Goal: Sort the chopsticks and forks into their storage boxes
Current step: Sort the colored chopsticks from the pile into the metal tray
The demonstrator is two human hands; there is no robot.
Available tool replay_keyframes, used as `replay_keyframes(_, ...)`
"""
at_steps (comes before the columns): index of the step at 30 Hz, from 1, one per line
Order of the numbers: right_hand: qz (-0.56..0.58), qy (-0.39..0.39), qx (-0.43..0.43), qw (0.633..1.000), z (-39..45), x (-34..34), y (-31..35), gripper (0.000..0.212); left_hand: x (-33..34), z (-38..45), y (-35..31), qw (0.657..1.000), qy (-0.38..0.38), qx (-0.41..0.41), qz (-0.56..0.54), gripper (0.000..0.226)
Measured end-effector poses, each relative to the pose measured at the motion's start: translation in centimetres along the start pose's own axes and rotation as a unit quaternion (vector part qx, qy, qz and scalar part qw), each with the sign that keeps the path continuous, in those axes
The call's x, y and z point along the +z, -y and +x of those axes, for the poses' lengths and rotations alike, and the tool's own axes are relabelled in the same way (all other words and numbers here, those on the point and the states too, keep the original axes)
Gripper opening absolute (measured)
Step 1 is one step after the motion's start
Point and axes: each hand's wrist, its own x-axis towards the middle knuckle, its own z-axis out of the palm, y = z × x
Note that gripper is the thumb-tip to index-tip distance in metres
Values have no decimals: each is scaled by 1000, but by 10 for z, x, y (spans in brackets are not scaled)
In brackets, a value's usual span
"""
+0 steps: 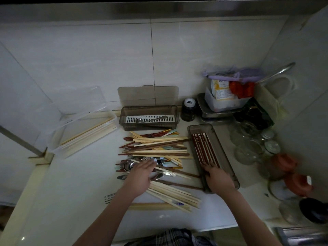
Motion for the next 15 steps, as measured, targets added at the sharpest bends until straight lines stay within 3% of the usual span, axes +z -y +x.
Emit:
replay_keyframes(2, 28, -43, 18, 999, 0, 0, 5, 40, 2, 2, 1, 1000, -6, -4, 8, 58)
replay_keyframes(4, 85, -148, 28, 985, -1, 0, 11, 34, 3, 2, 2, 999, -46, 1, 1, 47)
replay_keyframes(7, 115, -243, -68, 961, -1, 1, 30, 21, 4, -2, 3, 997, -73, 5, -8, 30)
replay_keyframes(10, 105, -163, -135, 972, 3, 6, 56, 19, 6, -4, 4, 996, -83, 5, -21, 21)
replay_keyframes(15, 38, -34, -129, 990, 16, 30, 71, 25, 2, -6, 4, 995, -54, -6, -84, 21)
